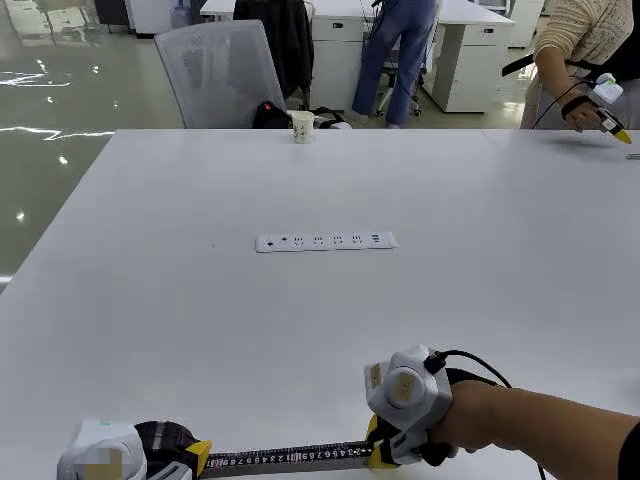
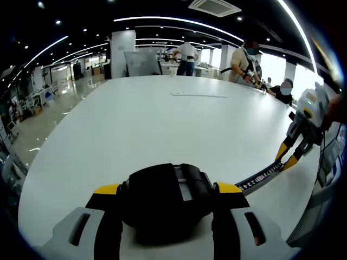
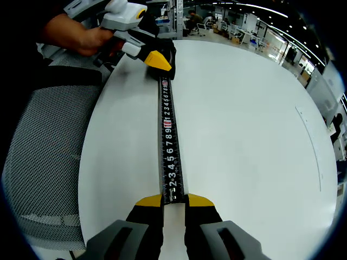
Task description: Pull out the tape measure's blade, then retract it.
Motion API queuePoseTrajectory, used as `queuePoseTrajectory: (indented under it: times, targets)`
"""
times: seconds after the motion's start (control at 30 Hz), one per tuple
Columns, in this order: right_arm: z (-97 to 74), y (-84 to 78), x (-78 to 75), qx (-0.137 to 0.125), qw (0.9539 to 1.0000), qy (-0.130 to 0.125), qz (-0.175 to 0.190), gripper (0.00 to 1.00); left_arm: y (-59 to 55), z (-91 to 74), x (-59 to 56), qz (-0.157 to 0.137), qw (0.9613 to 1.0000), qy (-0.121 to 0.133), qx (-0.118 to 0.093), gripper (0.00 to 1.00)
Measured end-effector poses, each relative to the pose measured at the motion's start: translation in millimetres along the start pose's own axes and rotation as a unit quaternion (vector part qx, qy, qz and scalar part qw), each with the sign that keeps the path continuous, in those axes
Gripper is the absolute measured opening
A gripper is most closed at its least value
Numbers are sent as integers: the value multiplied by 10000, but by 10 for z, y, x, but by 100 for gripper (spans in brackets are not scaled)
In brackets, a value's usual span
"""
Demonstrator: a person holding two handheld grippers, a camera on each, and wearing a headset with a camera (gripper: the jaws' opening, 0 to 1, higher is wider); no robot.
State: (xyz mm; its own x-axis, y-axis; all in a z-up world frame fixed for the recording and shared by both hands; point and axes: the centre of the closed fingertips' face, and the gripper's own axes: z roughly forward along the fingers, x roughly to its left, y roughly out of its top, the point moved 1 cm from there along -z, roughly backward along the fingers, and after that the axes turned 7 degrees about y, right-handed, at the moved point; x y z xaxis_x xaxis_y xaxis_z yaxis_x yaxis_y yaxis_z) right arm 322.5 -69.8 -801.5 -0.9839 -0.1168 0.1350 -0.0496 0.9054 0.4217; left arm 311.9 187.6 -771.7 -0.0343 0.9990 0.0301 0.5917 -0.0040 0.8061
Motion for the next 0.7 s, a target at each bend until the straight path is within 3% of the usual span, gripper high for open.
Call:
queuePoseTrajectory:
  times: [0.7]
  targets:
    - [28, 79, -1, -14, 10000, 55, 54, 11, 5, 11, 8, 10, 10000, 7, 9, 62]
